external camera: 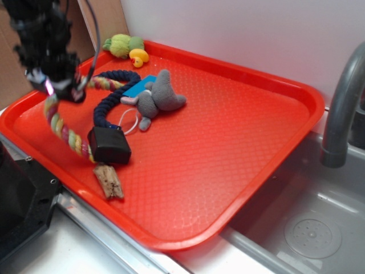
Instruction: Grab the multicolored rope.
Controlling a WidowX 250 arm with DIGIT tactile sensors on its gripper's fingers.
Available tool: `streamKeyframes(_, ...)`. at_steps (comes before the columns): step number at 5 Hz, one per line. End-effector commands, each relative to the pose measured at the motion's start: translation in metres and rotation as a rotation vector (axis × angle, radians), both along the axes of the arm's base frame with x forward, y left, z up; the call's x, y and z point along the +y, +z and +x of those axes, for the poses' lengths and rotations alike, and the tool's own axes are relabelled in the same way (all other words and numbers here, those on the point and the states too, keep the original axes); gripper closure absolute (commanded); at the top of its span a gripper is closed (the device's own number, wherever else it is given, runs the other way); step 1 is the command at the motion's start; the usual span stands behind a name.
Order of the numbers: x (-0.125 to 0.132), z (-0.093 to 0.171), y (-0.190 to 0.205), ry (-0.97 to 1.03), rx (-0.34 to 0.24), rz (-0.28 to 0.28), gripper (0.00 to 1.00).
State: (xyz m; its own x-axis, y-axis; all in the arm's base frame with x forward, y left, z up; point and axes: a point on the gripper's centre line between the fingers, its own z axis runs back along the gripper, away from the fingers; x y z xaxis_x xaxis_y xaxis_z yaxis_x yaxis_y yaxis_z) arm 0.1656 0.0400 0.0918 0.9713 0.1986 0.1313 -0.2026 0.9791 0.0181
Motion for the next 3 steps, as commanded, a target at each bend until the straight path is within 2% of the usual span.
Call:
streamKeyframes(1, -0.045, 0.029, 0.105, -0.129, -0.045, -0.038, 1.0)
streamKeyframes(2, -0.068, 0.04, 0.138, -0.174, -0.008, -0.016, 1.0)
streamKeyframes(3, -0.067, 0.044, 0.131, -0.176, -0.001, -0.006, 1.0)
